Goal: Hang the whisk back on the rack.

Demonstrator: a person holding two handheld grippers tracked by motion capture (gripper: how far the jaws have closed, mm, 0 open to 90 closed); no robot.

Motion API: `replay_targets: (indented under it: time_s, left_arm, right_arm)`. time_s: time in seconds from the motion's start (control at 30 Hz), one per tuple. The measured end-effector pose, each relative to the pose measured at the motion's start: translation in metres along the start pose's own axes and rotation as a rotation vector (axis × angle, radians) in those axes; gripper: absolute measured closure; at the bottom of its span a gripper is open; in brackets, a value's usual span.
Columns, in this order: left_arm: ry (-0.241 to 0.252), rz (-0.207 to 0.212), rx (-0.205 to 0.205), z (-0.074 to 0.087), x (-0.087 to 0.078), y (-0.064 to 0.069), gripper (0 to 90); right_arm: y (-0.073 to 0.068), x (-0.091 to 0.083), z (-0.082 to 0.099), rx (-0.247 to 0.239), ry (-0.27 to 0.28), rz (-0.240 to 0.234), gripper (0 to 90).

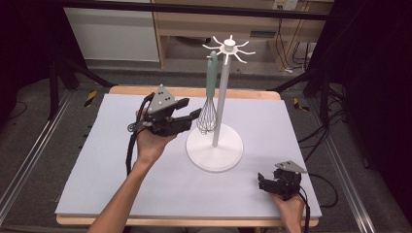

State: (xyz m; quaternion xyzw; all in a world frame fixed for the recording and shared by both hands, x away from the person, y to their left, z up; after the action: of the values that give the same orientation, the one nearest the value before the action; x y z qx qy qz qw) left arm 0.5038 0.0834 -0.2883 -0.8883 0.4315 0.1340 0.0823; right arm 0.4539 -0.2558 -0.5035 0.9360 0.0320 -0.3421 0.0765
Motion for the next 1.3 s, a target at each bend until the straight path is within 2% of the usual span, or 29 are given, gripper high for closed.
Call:
replay_targets:
  time_s: [0.13,0.2,0.23,0.27,0.33,0.4,0.43,0.5,0.57,0.6,0.63,0.67,0.8,1.07,1.3]
  left_arm:
    - [-0.013,-0.002,-0.016,0.020,-0.006,-0.001,47.1]
    - [-0.016,-0.002,-0.020,0.024,-0.007,-0.002,47.1]
    - [-0.027,-0.003,-0.030,0.032,-0.009,-0.002,47.1]
    - [-0.027,-0.003,-0.030,0.032,-0.009,-0.002,46.9]
    - [-0.045,-0.003,-0.036,0.046,-0.011,-0.002,46.5]
    - [-0.051,-0.005,-0.038,0.051,-0.012,-0.003,46.2]
    - [-0.062,-0.009,-0.047,0.060,-0.014,-0.004,46.2]
    - [-0.069,-0.012,-0.053,0.064,-0.015,-0.005,46.1]
    - [-0.083,-0.019,-0.069,0.077,-0.017,-0.008,46.0]
    - [-0.083,-0.019,-0.069,0.077,-0.017,-0.008,46.0]
    - [-0.096,-0.023,-0.077,0.087,-0.018,-0.009,46.0]
    - [-0.096,-0.023,-0.077,0.087,-0.018,-0.009,46.0]
    - [-0.126,-0.035,-0.108,0.108,-0.020,-0.017,45.9]
    - [-0.152,-0.062,-0.143,0.130,-0.028,-0.028,45.3]
    - [-0.207,-0.114,-0.174,0.157,-0.037,-0.041,44.1]
  right_arm:
    - [0.000,0.000,0.000,0.005,0.000,0.002,9.4]
    - [0.001,0.000,0.000,0.006,0.000,0.002,9.3]
    - [0.002,0.000,0.000,0.001,0.002,0.002,8.9]
    - [0.002,0.000,0.000,0.001,0.002,0.002,8.9]
    - [0.001,0.000,0.000,0.002,0.001,0.004,8.8]
    - [0.001,0.000,0.001,0.002,0.001,0.002,8.9]
    - [0.001,0.000,0.001,0.002,0.000,0.004,8.9]
    - [0.001,0.000,0.001,0.002,0.000,0.004,8.9]
    - [0.002,0.000,0.001,0.001,0.000,0.005,8.9]
    - [0.002,0.000,0.001,0.001,0.000,0.005,8.9]
    - [0.001,0.000,0.001,0.005,-0.002,0.005,8.9]
    - [0.001,0.000,0.001,0.005,-0.002,0.005,8.9]
    - [0.001,0.000,0.001,0.003,-0.002,0.006,8.8]
    - [0.002,0.000,0.001,0.005,-0.004,0.007,8.7]
    - [0.003,0.000,0.001,0.020,-0.005,0.010,8.0]
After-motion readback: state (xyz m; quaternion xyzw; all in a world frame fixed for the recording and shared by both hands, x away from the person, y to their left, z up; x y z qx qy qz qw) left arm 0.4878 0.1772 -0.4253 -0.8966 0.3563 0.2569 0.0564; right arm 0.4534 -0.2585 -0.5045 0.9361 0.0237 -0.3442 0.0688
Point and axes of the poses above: each handheld gripper's, and its own axes: x roughly forward along the jaws, z roughly out of its underside, y roughly to its right, the point moved 4 cm from there along x, roughly forward along the jaws, and after that the axes turned 7 degrees about z, right-handed, at the moved point
